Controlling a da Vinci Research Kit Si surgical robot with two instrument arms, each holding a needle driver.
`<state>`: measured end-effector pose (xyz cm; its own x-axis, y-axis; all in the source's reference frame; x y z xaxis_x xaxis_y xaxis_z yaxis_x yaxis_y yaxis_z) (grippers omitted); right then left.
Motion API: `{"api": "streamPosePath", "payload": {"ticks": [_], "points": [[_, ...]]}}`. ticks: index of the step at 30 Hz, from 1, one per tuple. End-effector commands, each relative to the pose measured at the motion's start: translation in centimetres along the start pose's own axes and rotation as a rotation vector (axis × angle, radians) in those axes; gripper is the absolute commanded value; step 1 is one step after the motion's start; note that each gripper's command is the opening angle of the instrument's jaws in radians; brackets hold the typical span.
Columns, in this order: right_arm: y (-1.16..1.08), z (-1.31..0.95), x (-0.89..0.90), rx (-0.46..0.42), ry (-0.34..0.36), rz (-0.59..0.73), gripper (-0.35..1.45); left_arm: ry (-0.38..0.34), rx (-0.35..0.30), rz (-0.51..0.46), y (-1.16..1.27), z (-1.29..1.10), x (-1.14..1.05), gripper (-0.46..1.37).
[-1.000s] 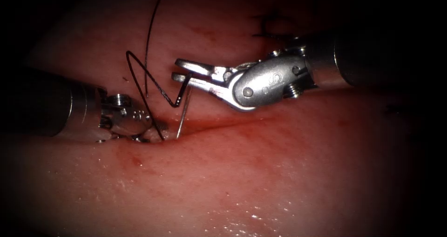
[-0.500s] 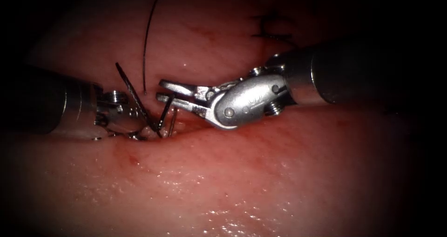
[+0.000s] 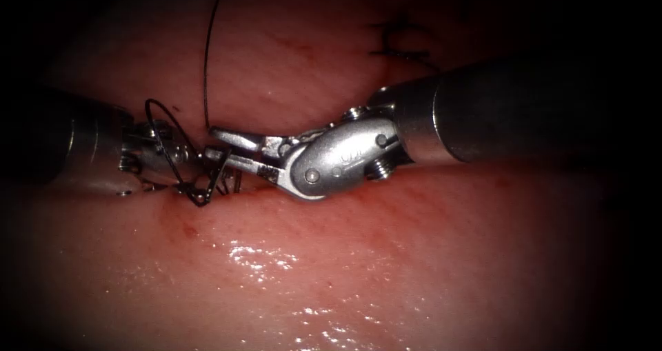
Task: Wound Closure
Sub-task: Insert needle into flesh beneath wound
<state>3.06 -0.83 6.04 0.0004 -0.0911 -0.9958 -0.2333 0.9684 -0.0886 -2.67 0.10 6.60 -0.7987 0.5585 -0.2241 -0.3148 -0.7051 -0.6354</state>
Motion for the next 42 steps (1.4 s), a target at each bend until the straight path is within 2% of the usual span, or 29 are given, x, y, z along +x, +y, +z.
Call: {"api": "streamPosePath", "payload": {"ticks": [1, 2, 4, 5, 6, 7, 11, 14, 23, 26, 30, 36, 42], "points": [[0.00, -0.01, 0.00, -0.004, 0.000, 0.001, -0.35, -0.004, -0.003, -0.002, 0.02, -0.03, 0.00, 0.34], [0.00, -0.01, 0.00, -0.004, 0.000, 0.001, -0.35, -0.003, -0.006, -0.005, 0.05, -0.08, 0.00, 0.40], [0.00, -0.01, 0.00, -0.003, 0.000, 0.001, -0.35, 0.000, 0.001, -0.009, 0.09, -0.17, 0.00, 0.38], [0.00, -0.01, 0.00, -0.003, 0.000, 0.001, -0.35, -0.001, 0.021, -0.008, 0.14, -0.26, 0.00, 0.22], [0.00, -0.01, 0.00, -0.003, 0.000, 0.001, -0.35, -0.002, 0.024, -0.009, 0.15, -0.27, 0.01, 0.19], [0.00, -0.01, 0.00, -0.003, 0.001, 0.007, -0.35, -0.005, 0.034, -0.006, 0.19, -0.32, 0.01, 0.05], [0.01, -0.03, 0.00, -0.002, 0.001, 0.007, -0.35, 0.001, 0.043, 0.001, 0.30, -0.42, 0.00, -0.06], [0.01, -0.04, 0.00, -0.002, 0.001, 0.013, -0.35, 0.000, 0.046, 0.005, 0.34, -0.42, -0.01, -0.22], [0.09, -0.08, -0.02, -0.030, -0.010, 0.099, -0.35, 0.022, 0.070, 0.004, 0.45, -0.17, -0.07, -0.35], [0.12, -0.08, -0.05, -0.043, -0.019, 0.128, -0.35, 0.070, 0.081, 0.012, 0.48, -0.12, -0.07, -0.35], [0.18, -0.09, -0.07, -0.064, -0.033, 0.170, -0.35, 0.173, 0.101, 0.011, 0.53, -0.07, -0.09, -0.35], [0.22, -0.07, -0.06, -0.074, -0.039, 0.189, -0.35, 0.244, 0.111, 0.001, 0.62, 0.01, -0.17, -0.35], [0.22, -0.02, -0.09, -0.058, -0.086, 0.186, -0.35, 0.316, 0.116, -0.015, 0.71, -0.16, -0.15, -0.35]]}}
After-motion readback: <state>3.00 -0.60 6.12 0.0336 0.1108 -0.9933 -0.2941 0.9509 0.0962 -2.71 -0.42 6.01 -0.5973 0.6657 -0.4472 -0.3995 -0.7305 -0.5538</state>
